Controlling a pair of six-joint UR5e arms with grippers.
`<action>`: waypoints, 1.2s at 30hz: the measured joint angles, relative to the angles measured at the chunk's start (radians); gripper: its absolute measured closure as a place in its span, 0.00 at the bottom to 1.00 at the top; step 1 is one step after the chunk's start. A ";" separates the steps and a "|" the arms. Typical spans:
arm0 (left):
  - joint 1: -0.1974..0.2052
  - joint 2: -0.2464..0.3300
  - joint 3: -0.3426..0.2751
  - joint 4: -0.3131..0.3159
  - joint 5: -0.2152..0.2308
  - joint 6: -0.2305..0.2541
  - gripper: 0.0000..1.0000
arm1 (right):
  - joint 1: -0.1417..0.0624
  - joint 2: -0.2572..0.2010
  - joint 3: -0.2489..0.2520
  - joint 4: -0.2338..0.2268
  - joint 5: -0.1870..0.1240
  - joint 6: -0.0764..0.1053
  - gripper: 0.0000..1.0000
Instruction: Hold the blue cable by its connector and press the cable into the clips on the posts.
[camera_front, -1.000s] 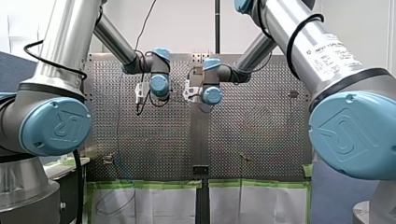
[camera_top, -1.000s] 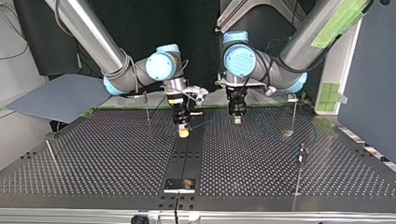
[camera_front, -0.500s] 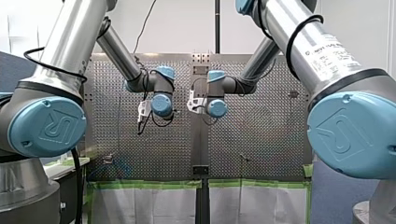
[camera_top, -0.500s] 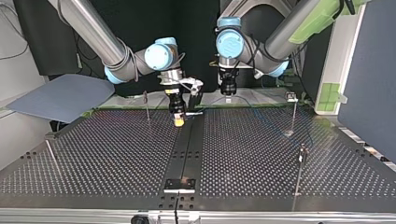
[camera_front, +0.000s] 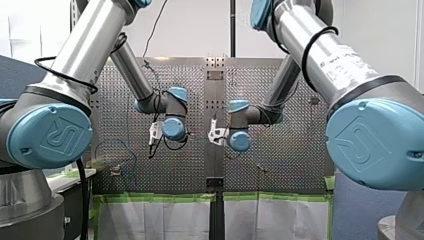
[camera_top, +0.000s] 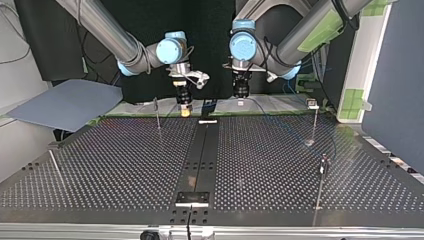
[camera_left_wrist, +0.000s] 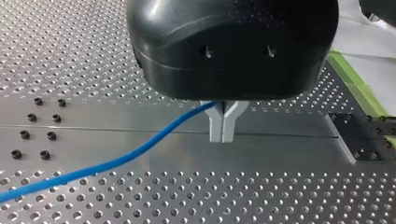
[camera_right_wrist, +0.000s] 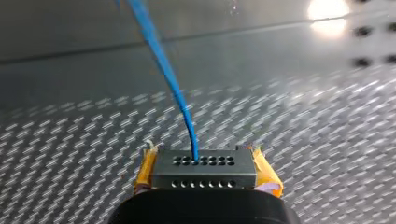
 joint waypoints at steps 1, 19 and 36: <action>0.000 -0.001 0.000 0.002 0.000 0.000 1.00 | -0.001 0.011 0.010 -0.011 0.007 0.003 1.00; -0.020 -0.132 0.019 0.121 0.034 0.013 1.00 | -0.066 0.118 0.177 -0.177 0.043 0.032 1.00; -0.126 -0.306 0.184 0.160 0.019 -0.034 1.00 | -0.138 0.130 0.330 -0.267 0.029 0.019 1.00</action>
